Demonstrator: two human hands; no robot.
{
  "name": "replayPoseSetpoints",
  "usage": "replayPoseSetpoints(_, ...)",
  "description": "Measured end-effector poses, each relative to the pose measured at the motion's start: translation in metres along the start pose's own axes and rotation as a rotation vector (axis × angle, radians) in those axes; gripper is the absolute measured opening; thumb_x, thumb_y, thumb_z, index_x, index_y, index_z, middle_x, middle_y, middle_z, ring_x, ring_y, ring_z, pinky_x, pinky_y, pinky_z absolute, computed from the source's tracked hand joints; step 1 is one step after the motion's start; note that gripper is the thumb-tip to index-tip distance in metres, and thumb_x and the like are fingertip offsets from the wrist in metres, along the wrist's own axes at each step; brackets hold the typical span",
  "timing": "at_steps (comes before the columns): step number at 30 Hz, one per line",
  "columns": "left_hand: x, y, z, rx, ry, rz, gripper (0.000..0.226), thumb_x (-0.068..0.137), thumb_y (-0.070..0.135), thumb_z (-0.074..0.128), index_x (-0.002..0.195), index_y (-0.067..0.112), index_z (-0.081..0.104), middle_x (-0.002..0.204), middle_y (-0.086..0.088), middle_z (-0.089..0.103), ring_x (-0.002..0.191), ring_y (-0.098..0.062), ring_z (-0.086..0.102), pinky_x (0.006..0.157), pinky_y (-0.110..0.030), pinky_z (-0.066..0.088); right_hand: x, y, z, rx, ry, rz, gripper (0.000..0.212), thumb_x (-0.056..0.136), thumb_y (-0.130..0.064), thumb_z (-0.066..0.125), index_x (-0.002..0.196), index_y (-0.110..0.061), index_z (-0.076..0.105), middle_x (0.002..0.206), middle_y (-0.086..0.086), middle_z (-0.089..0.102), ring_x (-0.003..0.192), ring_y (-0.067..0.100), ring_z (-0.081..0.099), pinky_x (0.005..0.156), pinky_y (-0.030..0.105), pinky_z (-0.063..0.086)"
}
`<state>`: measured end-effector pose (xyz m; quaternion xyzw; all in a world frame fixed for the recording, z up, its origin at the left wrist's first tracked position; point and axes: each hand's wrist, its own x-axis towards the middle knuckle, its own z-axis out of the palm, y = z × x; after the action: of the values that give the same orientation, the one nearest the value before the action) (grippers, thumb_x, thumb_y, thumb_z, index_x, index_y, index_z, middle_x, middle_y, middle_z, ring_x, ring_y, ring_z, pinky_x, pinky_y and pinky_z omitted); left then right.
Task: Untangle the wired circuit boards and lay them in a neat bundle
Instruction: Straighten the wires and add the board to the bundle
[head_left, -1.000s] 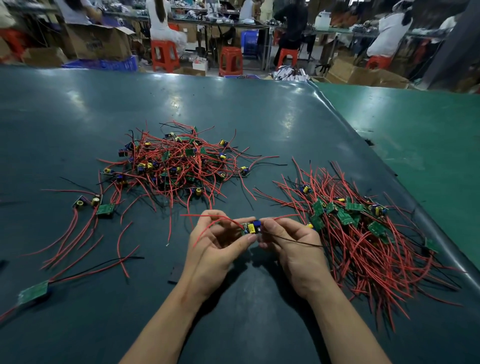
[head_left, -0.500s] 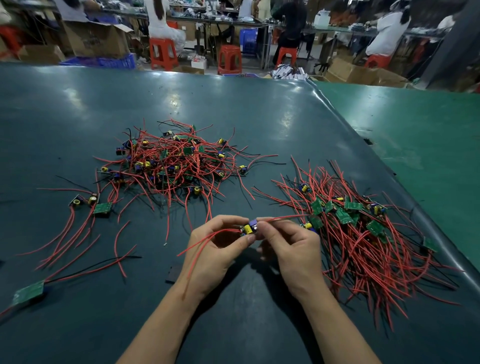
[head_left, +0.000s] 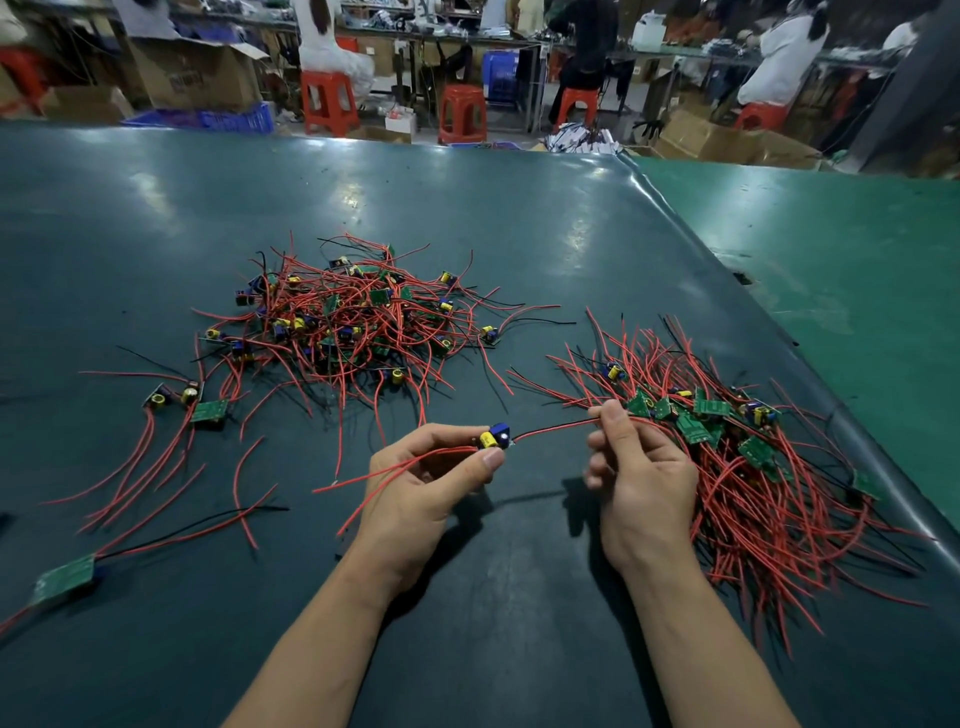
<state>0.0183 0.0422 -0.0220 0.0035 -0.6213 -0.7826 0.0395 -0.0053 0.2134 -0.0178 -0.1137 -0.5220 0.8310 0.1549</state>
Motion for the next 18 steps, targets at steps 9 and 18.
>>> replayPoseSetpoints(9, 0.000, -0.001, -0.002, -0.020, -0.054, -0.027, 0.023, 0.065, 0.016, 0.082, 0.088, 0.014, 0.077, 0.078, -0.008, 0.073, 0.067, -0.015, 0.064, 0.066, -0.021, 0.052, 0.004, 0.009, -0.007, -0.281, -0.028, -0.088, 0.034, 0.103, -0.023, 0.047, 0.072, -0.017, 0.057, 0.052, -0.002, 0.049, 0.039, 0.012, 0.046, 0.036, 0.022, 0.038)
replayPoseSetpoints(18, -0.001, 0.002, 0.000, 0.029, -0.026, -0.004, 0.023, 0.064, 0.019, 0.084, 0.086, 0.018, 0.077, 0.077, -0.003, 0.073, 0.069, -0.012, 0.065, 0.066, -0.019, 0.051, 0.006, -0.002, -0.009, -0.042, -0.125, 0.051, 0.020, 0.101, -0.007, 0.048, 0.098, -0.008, 0.067, 0.068, 0.000, 0.067, 0.039, 0.007, 0.046, 0.034, 0.016, 0.032)
